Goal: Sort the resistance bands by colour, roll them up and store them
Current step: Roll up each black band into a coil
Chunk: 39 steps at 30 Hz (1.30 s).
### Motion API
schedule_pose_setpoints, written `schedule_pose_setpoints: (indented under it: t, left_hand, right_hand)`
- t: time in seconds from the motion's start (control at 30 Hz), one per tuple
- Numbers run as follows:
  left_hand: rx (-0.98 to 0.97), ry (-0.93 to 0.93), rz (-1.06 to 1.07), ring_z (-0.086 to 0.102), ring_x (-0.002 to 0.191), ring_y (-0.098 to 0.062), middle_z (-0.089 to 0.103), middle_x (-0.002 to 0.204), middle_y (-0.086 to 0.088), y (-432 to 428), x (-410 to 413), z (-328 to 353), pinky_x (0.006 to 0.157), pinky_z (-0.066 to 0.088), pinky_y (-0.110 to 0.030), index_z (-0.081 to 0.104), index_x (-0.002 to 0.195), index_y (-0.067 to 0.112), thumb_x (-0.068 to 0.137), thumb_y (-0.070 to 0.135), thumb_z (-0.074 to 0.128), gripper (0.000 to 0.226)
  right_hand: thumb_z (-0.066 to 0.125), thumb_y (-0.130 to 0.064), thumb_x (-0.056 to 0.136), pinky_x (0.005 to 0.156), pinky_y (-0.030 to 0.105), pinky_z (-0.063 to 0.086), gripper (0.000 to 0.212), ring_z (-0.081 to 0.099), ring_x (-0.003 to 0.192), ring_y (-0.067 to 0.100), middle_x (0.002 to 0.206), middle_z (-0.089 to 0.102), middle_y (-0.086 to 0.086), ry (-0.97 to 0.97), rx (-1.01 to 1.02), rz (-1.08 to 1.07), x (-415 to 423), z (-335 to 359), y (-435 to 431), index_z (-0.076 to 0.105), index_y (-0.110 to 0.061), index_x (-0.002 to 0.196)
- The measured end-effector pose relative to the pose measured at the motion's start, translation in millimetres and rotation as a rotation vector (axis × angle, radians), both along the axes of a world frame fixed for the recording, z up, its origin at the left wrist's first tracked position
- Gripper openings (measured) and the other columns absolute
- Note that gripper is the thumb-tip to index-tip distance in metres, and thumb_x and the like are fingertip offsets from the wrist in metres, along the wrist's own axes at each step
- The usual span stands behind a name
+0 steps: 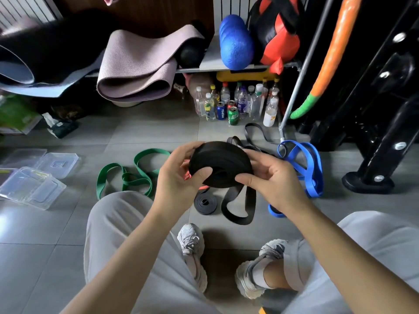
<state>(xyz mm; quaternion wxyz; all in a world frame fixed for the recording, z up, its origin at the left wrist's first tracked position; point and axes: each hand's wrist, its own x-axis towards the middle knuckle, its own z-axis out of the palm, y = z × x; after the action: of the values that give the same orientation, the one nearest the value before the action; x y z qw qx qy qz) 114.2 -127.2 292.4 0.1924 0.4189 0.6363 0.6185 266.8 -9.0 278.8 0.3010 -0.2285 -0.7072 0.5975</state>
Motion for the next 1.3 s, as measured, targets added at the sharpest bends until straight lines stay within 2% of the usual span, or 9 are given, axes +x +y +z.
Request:
schedule_pose_setpoints:
  t: [0.13, 0.2, 0.33, 0.43, 0.5, 0.7, 0.87, 1.1, 1.3]
  left_hand:
    - [0.032, -0.352, -0.023, 0.065, 0.096, -0.025, 0.06, 0.105, -0.008, -3, 6, -1, 0.066, 0.058, -0.037, 0.053, 0.108, 0.025, 0.076, 0.004, 0.066, 0.041]
    - [-0.057, -0.329, -0.039, 0.063, 0.1, -0.026, 0.057, 0.108, -0.006, -3, 4, -3, 0.069, 0.059, -0.037, 0.047, 0.109, 0.025, 0.08, 0.003, 0.067, 0.041]
    - [-0.391, 0.455, 0.008, 0.047, 0.117, -0.012, 0.045, 0.128, 0.003, -4, -10, 7, 0.094, 0.046, -0.033, 0.035, 0.128, 0.027, 0.07, 0.03, 0.079, 0.073]
    - [-0.408, 1.043, -0.091, 0.049, 0.117, -0.025, 0.044, 0.134, -0.004, -1, 0, 24, 0.088, 0.047, -0.04, 0.024, 0.14, 0.026, 0.067, 0.033, 0.081, 0.093]
    - [-0.482, 1.22, -0.144, 0.053, 0.111, -0.028, 0.05, 0.127, -0.001, 6, 6, 30, 0.08, 0.051, -0.042, 0.031, 0.139, 0.028, 0.074, 0.03, 0.074, 0.078]
    - [-0.475, 0.881, -0.104, 0.056, 0.1, -0.027, 0.055, 0.115, 0.001, 6, -9, 29, 0.081, 0.046, -0.035, 0.05, 0.127, 0.026, 0.082, 0.024, 0.066, 0.048]
    - [-0.357, 0.741, 0.088, 0.051, 0.096, -0.014, 0.055, 0.106, 0.006, -3, -33, 37, 0.08, 0.037, -0.026, 0.055, 0.12, 0.022, 0.079, 0.022, 0.07, 0.044]
    - [-0.344, 0.65, 0.162, 0.046, 0.09, -0.006, 0.053, 0.101, 0.009, -10, -46, 51, 0.081, 0.034, -0.019, 0.057, 0.117, 0.02, 0.078, 0.017, 0.072, 0.042]
    - [-0.38, 0.654, 0.197, 0.046, 0.09, -0.005, 0.054, 0.102, 0.011, -23, -52, 53, 0.077, 0.034, -0.015, 0.057, 0.118, 0.022, 0.078, 0.019, 0.072, 0.043]
  right_hand:
    - [0.068, 0.006, 0.077, 0.081, 0.014, 0.05, 0.043, 0.068, 0.088, 0.001, 0.086, 0.072, -0.019, 0.011, -0.018, 0.016, -2, 6, 3, 0.063, -0.03, 0.099]
    - [0.069, 0.006, 0.076, 0.079, 0.013, 0.05, 0.043, 0.068, 0.087, 0.001, 0.083, 0.072, -0.021, -0.015, 0.011, 0.009, -2, 8, 5, 0.063, -0.031, 0.096]
    - [0.074, 0.004, 0.073, 0.087, 0.023, 0.053, 0.045, 0.068, 0.092, 0.005, 0.097, 0.071, -0.009, -0.096, 0.046, 0.029, -3, 5, 7, 0.065, -0.026, 0.105]
    - [0.076, -0.002, 0.073, 0.093, 0.029, 0.052, 0.045, 0.067, 0.094, 0.002, 0.103, 0.069, -0.006, -0.168, 0.084, 0.076, -8, 5, 4, 0.065, -0.021, 0.112]
    - [0.077, -0.005, 0.072, 0.093, 0.032, 0.052, 0.047, 0.067, 0.095, 0.003, 0.103, 0.07, -0.007, -0.175, 0.132, 0.082, -12, 6, 2, 0.063, -0.033, 0.106]
    - [0.078, -0.002, 0.07, 0.074, 0.02, 0.054, 0.038, 0.068, 0.079, 0.005, 0.085, 0.071, -0.009, -0.184, 0.015, 0.086, -5, 6, 14, 0.058, -0.026, 0.092]
    - [0.073, -0.009, 0.077, 0.079, 0.025, 0.048, 0.027, 0.062, 0.072, 0.004, 0.077, 0.066, -0.011, -0.528, 0.126, -0.004, 7, -60, 20, 0.058, -0.031, 0.073]
    - [0.074, -0.02, 0.079, 0.088, 0.033, 0.047, 0.05, 0.06, 0.098, 0.015, 0.105, 0.062, -0.001, -0.477, -0.391, -0.008, -6, -120, -15, 0.049, -0.025, 0.122]
    - [0.059, -0.025, 0.091, 0.078, 0.033, 0.05, 0.026, 0.064, 0.088, 0.023, 0.104, 0.062, 0.012, -0.088, -1.043, -0.267, -47, -121, -19, 0.048, -0.017, 0.113]
